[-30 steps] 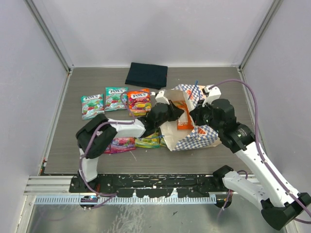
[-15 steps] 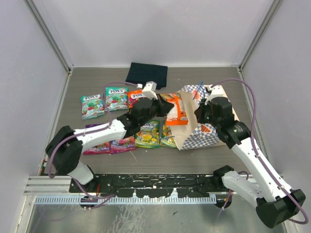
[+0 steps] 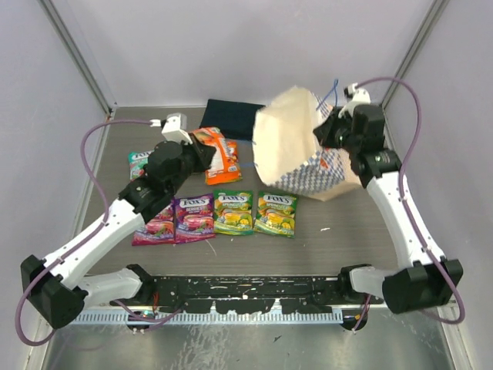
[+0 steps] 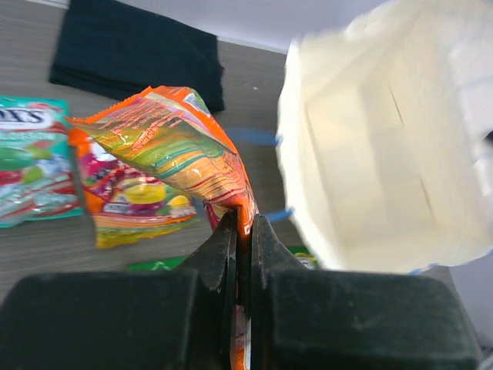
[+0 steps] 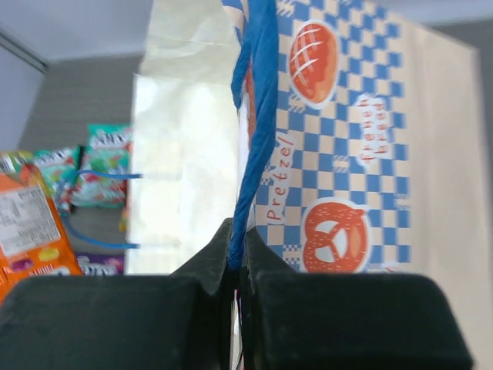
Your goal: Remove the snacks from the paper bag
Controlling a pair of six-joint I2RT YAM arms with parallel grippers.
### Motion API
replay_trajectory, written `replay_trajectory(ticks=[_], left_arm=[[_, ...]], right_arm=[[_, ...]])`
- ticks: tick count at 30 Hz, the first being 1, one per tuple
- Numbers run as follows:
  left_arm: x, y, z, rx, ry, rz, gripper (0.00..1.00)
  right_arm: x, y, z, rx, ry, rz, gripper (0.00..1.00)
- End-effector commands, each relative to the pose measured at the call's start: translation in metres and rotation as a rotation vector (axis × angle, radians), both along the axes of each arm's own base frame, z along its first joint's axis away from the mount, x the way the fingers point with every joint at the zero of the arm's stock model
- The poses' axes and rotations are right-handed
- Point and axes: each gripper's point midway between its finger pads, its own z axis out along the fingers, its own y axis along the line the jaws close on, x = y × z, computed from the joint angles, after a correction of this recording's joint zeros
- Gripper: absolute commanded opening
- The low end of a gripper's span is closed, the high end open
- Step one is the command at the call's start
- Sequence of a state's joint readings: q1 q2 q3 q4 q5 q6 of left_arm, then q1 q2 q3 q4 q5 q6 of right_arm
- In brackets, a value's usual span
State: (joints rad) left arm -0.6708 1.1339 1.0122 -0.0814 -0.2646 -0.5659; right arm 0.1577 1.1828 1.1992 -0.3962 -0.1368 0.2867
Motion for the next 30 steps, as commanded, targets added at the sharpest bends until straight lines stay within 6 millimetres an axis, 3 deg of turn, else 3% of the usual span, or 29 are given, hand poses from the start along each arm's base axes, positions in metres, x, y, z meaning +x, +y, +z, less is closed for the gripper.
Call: replay_trajectory(ticks=[1, 3, 7, 11, 14, 16, 20, 28, 30], left_arm=[[-0.001, 0.029, 0.024, 0.104, -0.03, 0.044, 0.0], [0.0, 0.031, 0.027, 0.143, -0.016, 0.041, 0.0], [0.009, 0.025, 0.035, 0.194, 0.001, 0.016, 0.0], [0.018, 0.016, 0.05, 0.222, -0.002, -0.012, 0.0], [0.032, 0.002, 0.044, 0.248, 0.029, -0.038, 0.0], [0.04, -0.006, 0.044, 0.249, 0.039, -0.052, 0.0], [0.054, -0.029, 0.038, 0.234, 0.071, -0.102, 0.0], [0.076, -0.063, 0.01, 0.258, 0.154, -0.135, 0.0], [0.081, -0.068, 0.008, 0.259, 0.16, -0.14, 0.0]], right_arm=[[0.042, 0.009, 0.084, 0.061, -0.207, 0.137, 0.01], [0.061, -0.004, 0.082, 0.081, -0.173, 0.158, 0.01], [0.091, -0.06, 0.052, 0.167, -0.086, 0.126, 0.01], [0.121, -0.127, -0.002, 0.136, 0.008, -0.02, 0.01], [0.14, -0.173, -0.048, 0.078, 0.105, -0.131, 0.01], [0.147, -0.192, -0.059, 0.041, 0.136, -0.171, 0.01], [0.163, -0.214, -0.043, -0.032, 0.093, -0.235, 0.01], [0.193, -0.252, 0.014, -0.235, 0.017, -0.285, 0.01], [0.199, -0.258, 0.012, -0.264, 0.022, -0.285, 0.01]])
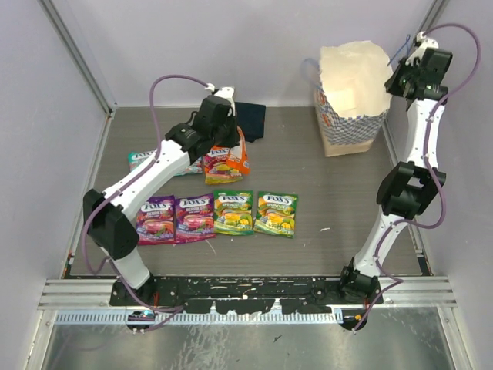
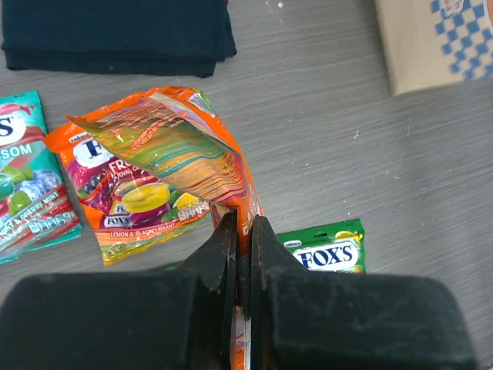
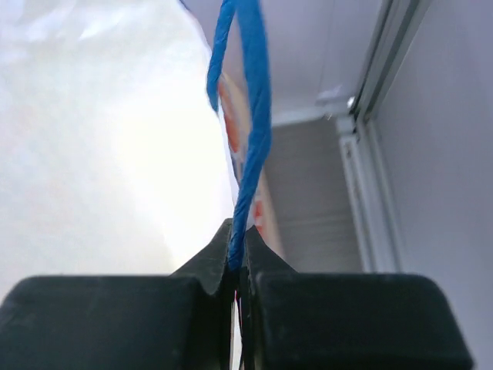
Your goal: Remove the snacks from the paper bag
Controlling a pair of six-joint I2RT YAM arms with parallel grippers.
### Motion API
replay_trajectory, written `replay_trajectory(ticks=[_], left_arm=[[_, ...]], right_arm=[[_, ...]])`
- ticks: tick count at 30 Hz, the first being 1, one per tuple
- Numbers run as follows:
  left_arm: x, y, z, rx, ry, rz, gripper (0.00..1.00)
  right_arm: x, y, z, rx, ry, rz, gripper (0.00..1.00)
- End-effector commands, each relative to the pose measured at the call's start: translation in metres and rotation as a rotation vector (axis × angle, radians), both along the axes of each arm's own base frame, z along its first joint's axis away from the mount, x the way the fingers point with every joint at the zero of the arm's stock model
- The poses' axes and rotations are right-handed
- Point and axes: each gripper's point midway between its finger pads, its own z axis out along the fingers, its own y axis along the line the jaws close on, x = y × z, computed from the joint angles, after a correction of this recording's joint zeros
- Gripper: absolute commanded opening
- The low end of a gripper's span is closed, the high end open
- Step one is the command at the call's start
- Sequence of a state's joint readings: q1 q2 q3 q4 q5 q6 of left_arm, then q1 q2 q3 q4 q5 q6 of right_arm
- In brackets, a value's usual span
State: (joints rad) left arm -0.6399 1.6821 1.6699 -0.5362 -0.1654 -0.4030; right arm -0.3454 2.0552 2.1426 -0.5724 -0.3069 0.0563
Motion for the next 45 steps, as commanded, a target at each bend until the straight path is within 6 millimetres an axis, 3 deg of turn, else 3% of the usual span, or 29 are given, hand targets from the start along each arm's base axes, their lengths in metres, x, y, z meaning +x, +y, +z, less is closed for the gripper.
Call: replay_trajectory(ticks=[1, 5, 10, 13, 16, 17, 21, 25, 30, 32, 34, 37, 38, 43, 45], left_arm=[[0.009, -0.016, 0.036, -0.069, -0.065, -0.024, 0.0], [0.019, -0.026, 0.021, -0.063, -0.04, -0.028, 0.0], [0.028, -0.033, 0.002, -0.026, 0.006, -0.033, 0.0], [0.031, -0.036, 0.0, -0.022, 0.007, -0.037, 0.0], [0.035, -0.037, 0.0, -0.002, 0.001, -0.042, 0.0], [0.037, -0.036, -0.002, 0.016, -0.002, -0.039, 0.0], [0.041, -0.03, -0.01, 0.176, -0.008, -0.014, 0.0], [0.035, -0.034, -0.012, 0.398, -0.042, 0.019, 0.0], [0.032, -0.046, -0.036, 0.588, -0.015, -0.003, 0.0], [0.034, -0.051, -0.055, 0.679, -0.012, -0.007, 0.01], [0.032, -0.056, -0.067, 0.741, -0.011, -0.024, 0.19], [0.025, -0.069, -0.075, 0.74, 0.0, -0.068, 0.86], [0.024, -0.072, -0.073, 0.731, -0.005, -0.076, 1.0], [0.016, -0.084, -0.035, 0.548, -0.032, -0.113, 0.98], [0.011, -0.085, -0.017, 0.426, -0.029, -0.138, 0.98]], right_arm=[[0.009, -0.022, 0.023, -0.144, -0.025, -0.02, 0.01], [0.015, -0.032, 0.008, -0.143, -0.006, -0.038, 0.01], [0.018, -0.046, 0.007, -0.167, -0.012, -0.075, 0.01], [0.014, -0.062, 0.01, -0.164, -0.013, -0.144, 0.24], [0.011, -0.067, 0.031, -0.152, -0.058, -0.172, 0.28], [0.01, -0.066, 0.041, -0.15, -0.078, -0.176, 0.37], [-0.006, -0.058, 0.087, -0.118, -0.157, -0.214, 0.97], [-0.039, -0.048, 0.114, -0.066, -0.177, -0.277, 1.0], [-0.086, -0.041, 0.136, -0.051, -0.179, -0.366, 1.0], [-0.106, -0.036, 0.147, -0.059, -0.207, -0.382, 1.0], [-0.126, -0.027, 0.158, -0.056, -0.255, -0.382, 1.0], [-0.149, -0.005, 0.17, -0.017, -0.32, -0.347, 1.0], [-0.155, 0.004, 0.173, -0.007, -0.334, -0.328, 1.0], [-0.174, 0.065, 0.173, -0.004, -0.374, -0.222, 1.0], [-0.175, 0.097, 0.153, 0.004, -0.353, -0.16, 1.0]])
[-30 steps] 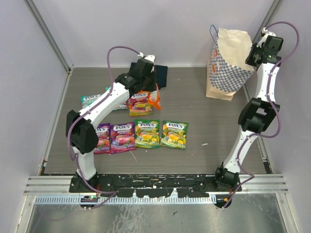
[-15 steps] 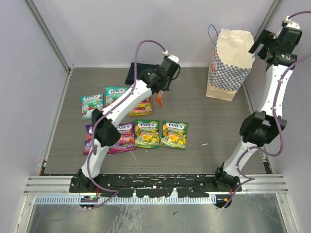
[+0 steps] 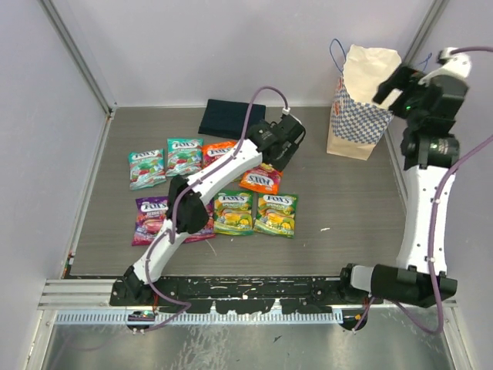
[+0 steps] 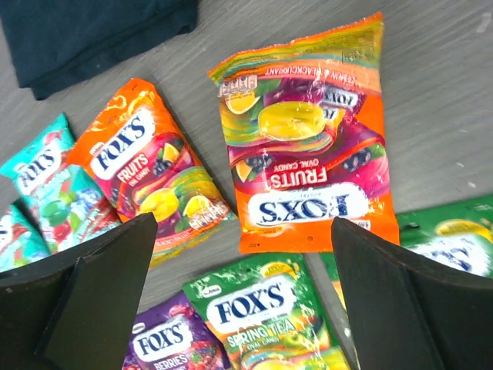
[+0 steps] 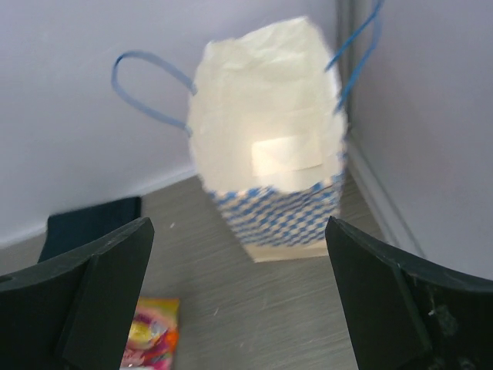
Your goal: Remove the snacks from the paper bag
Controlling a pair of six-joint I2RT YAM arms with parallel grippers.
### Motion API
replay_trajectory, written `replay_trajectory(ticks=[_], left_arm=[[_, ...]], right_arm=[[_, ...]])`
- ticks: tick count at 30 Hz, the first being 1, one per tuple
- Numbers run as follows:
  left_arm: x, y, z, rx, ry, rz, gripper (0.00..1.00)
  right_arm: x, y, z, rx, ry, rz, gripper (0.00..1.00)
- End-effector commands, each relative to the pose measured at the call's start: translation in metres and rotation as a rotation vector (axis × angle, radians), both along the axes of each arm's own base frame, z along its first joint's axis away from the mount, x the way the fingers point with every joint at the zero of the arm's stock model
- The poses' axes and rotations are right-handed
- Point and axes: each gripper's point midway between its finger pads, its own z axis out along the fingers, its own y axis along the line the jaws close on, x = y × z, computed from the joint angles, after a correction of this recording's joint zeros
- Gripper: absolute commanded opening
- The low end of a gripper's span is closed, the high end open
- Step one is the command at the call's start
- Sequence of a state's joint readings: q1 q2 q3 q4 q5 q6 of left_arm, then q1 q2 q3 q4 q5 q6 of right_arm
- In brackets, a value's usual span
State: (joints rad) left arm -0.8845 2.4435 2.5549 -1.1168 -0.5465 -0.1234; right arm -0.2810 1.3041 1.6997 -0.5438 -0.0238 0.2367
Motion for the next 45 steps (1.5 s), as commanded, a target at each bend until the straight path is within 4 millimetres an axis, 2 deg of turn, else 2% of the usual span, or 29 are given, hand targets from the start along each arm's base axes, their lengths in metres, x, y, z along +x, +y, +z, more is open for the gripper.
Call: replay_trajectory(ticks=[1, 2, 3, 5, 8, 10, 12, 13, 15, 18, 20, 21, 22, 25, 27, 31, 34, 37, 40, 45], left_arm=[[-0.005, 0.004, 0.109, -0.363, -0.079, -0.017, 0.98], [-0.007, 0.01, 0.118, -0.445, -0.062, -0.002, 0.98], [-0.01, 0.019, 0.138, -0.549, -0.057, 0.003, 0.98], [-0.013, 0.037, 0.164, -0.746, -0.032, -0.001, 0.98], [-0.014, 0.082, 0.186, -0.903, -0.071, 0.054, 0.98], [-0.014, 0.113, 0.187, -0.895, -0.108, 0.118, 0.98], [-0.015, 0.137, 0.177, -0.859, -0.112, 0.168, 0.98], [-0.015, 0.145, 0.166, -0.84, -0.098, 0.193, 0.98], [-0.016, 0.158, 0.152, -0.829, -0.077, 0.225, 0.98], [-0.023, 0.162, 0.138, -0.847, -0.051, 0.235, 0.98], [-0.028, 0.155, 0.129, -0.883, -0.009, 0.232, 1.0], [-0.031, 0.147, 0.124, -0.915, 0.029, 0.217, 0.97], [-0.036, 0.136, 0.117, -0.94, 0.069, 0.195, 0.9], [-0.049, 0.097, 0.093, -0.959, 0.136, 0.125, 0.59], [-0.052, 0.072, 0.079, -0.984, 0.161, 0.106, 0.46], [-0.056, 0.032, 0.05, -1.017, 0.244, 0.103, 0.35], [-0.057, 0.006, 0.027, -0.992, 0.279, 0.103, 0.29], [-0.057, -0.01, 0.004, -0.965, 0.317, 0.118, 0.23], [-0.055, -0.015, -0.019, -0.946, 0.354, 0.153, 0.19], [-0.048, -0.015, -0.042, -0.914, 0.361, 0.196, 0.18]], right_arm=[[0.003, 0.067, -0.019, 0.001, -0.03, 0.14, 1.0], [0.003, 0.084, -0.029, 0.01, -0.016, 0.182, 1.0], [0.003, 0.099, -0.042, 0.03, 0.005, 0.223, 1.0], [0.001, 0.129, -0.068, 0.093, 0.031, 0.316, 1.0], [-0.005, 0.172, -0.112, 0.169, 0.083, 0.427, 1.0], [-0.01, 0.208, -0.145, 0.166, 0.148, 0.49, 0.97], [-0.013, 0.236, -0.179, 0.14, 0.227, 0.527, 0.94], [-0.014, 0.247, -0.196, 0.132, 0.267, 0.546, 0.94], [-0.011, 0.263, -0.233, 0.124, 0.35, 0.576, 0.94], [0.007, 0.269, -0.266, 0.049, 0.42, 0.605, 0.92], [0.026, 0.273, -0.275, -0.004, 0.464, 0.658, 0.9], [0.036, 0.272, -0.279, -0.008, 0.482, 0.676, 0.88], [0.044, 0.272, -0.282, 0.003, 0.49, 0.708, 0.83], [0.077, 0.267, -0.282, 0.05, 0.478, 0.74, 0.55], [0.096, 0.262, -0.292, 0.058, 0.512, 0.729, 0.54], [0.12, 0.256, -0.317, 0.016, 0.589, 0.707, 0.57], [0.127, 0.249, -0.331, 0.029, 0.613, 0.699, 0.57], [0.129, 0.242, -0.344, 0.059, 0.635, 0.69, 0.56], [0.126, 0.235, -0.357, 0.095, 0.649, 0.682, 0.54], [0.12, 0.243, -0.374, 0.156, 0.662, 0.712, 0.52]])
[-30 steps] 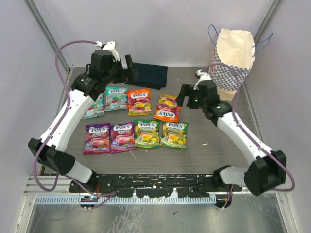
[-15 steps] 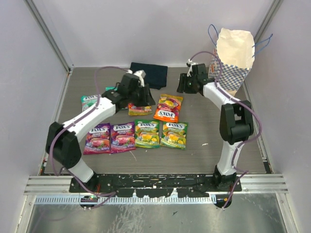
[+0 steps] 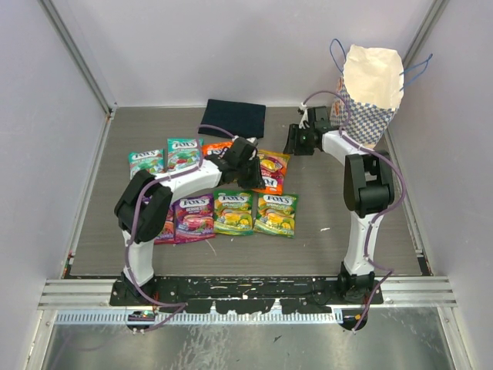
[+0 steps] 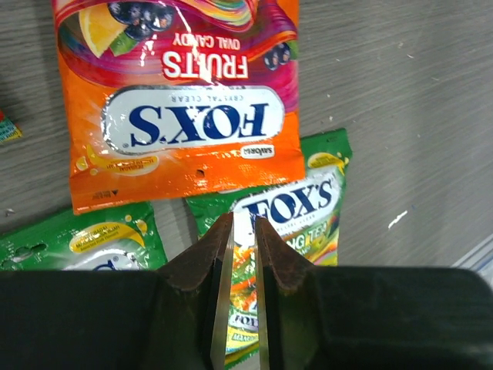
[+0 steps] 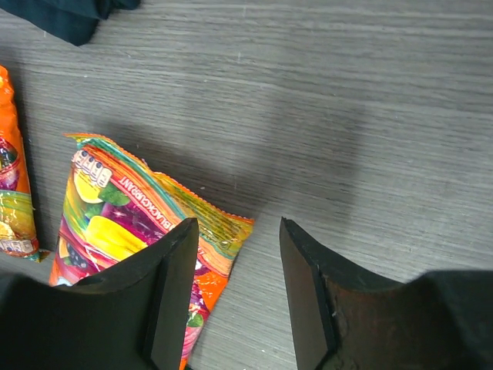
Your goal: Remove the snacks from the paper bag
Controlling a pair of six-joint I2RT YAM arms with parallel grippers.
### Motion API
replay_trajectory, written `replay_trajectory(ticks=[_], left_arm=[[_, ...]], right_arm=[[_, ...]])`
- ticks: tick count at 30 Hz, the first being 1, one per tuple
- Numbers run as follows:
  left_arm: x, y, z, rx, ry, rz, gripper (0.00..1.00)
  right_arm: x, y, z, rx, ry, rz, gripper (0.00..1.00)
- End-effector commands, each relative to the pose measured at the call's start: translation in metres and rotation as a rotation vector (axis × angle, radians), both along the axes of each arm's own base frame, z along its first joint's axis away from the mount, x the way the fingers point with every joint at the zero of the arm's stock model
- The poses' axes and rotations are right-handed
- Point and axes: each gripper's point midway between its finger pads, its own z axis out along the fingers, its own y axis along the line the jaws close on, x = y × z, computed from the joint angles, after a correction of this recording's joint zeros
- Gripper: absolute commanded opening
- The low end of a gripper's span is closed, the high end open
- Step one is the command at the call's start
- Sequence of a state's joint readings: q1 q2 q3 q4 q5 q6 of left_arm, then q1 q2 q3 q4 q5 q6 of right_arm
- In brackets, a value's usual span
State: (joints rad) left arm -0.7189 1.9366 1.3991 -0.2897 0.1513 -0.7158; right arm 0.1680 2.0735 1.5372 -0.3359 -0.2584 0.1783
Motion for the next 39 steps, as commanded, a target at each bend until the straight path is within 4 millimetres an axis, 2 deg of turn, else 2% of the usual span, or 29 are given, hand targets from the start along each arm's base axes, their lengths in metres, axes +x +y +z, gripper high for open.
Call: replay_trajectory(ticks=[1, 7, 9, 12, 14, 16, 17, 18, 21, 24, 30, 33, 35, 37, 39], left_arm=[[0.028, -0.014, 0.026, -0.058, -0.086, 0.043, 0.18], [0.031, -0.009, -0.001, 0.007, -0.06, 0.052, 0.17], [0.031, -0.007, -0.008, 0.016, -0.05, 0.055, 0.17], [0.033, -0.006, -0.016, 0.03, -0.046, 0.06, 0.17], [0.034, -0.004, -0.024, 0.042, -0.033, 0.064, 0.17], [0.035, -0.001, -0.034, 0.058, -0.019, 0.066, 0.16], [0.036, 0.0, -0.038, 0.063, -0.013, 0.068, 0.16], [0.039, 0.003, -0.04, 0.067, -0.012, 0.073, 0.16], [0.048, 0.007, -0.042, 0.076, -0.015, 0.082, 0.16], [0.062, 0.011, -0.042, 0.099, -0.023, 0.088, 0.16], [0.091, 0.016, -0.045, 0.124, -0.022, 0.099, 0.16], [0.106, 0.01, -0.043, 0.129, -0.034, 0.091, 0.17], [0.114, 0.002, -0.05, 0.134, -0.023, 0.081, 0.17], [0.124, -0.008, -0.047, 0.113, -0.032, 0.073, 0.17], [0.133, -0.014, -0.047, 0.109, -0.038, 0.073, 0.17]], right_arm=[[0.005, 0.012, 0.003, 0.088, -0.025, 0.021, 0.52], [-0.003, 0.021, -0.011, 0.152, 0.002, 0.028, 0.49], [-0.006, 0.026, -0.013, 0.177, 0.01, 0.041, 0.45], [-0.008, 0.028, -0.013, 0.199, 0.016, 0.043, 0.32], [-0.012, 0.029, -0.014, 0.206, 0.025, 0.037, 0.12], [-0.018, 0.027, -0.01, 0.209, 0.025, 0.024, 0.01], [-0.021, 0.025, -0.008, 0.206, 0.023, 0.012, 0.01], [-0.023, 0.023, 0.004, 0.204, -0.005, -0.003, 0.01], [-0.033, 0.011, 0.022, 0.186, -0.052, -0.074, 0.01], [-0.044, 0.001, 0.034, 0.19, -0.087, -0.149, 0.01], [-0.071, -0.001, 0.056, 0.319, -0.153, -0.273, 0.01], [-0.089, 0.01, 0.055, 0.333, -0.162, -0.267, 0.01], [-0.101, 0.02, 0.048, 0.319, -0.153, -0.257, 0.01], [-0.112, 0.028, 0.04, 0.33, -0.142, -0.258, 0.01], [-0.123, 0.035, 0.034, 0.362, -0.138, -0.269, 0.05]])
